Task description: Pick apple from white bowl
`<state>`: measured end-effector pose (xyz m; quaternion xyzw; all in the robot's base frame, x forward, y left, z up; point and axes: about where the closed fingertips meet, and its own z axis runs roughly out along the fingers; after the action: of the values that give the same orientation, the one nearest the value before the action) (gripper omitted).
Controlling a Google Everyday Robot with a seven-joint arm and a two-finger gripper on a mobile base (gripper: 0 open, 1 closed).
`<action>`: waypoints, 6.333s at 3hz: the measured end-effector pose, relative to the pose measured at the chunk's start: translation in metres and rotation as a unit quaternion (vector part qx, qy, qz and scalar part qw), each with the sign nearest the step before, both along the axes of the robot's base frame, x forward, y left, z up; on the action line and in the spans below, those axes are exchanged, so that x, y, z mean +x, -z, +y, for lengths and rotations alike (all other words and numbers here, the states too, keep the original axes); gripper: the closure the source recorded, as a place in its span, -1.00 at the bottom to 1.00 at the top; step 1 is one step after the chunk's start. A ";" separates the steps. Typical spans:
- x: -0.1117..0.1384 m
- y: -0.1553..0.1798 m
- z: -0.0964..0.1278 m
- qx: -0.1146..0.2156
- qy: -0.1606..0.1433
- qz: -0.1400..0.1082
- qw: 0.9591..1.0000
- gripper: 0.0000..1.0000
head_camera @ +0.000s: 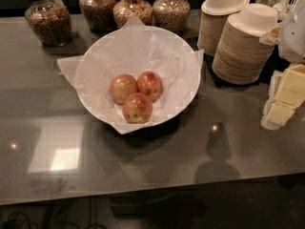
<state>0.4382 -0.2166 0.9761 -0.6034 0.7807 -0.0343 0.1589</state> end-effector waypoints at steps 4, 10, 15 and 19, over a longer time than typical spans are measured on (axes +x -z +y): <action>0.062 -0.009 0.095 0.065 -0.156 -0.074 0.983 -1.00; 0.105 0.028 0.170 0.141 -0.252 -0.094 0.953 -0.60; 0.119 0.069 0.190 0.159 -0.349 -0.078 0.920 -0.44; 0.137 0.105 0.203 0.162 -0.372 -0.037 0.913 -0.46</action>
Offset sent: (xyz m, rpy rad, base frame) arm 0.0619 0.0561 0.0026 0.1233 -0.1302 0.1557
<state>0.5753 -0.0138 0.8714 -0.8145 0.4879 0.1317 0.2848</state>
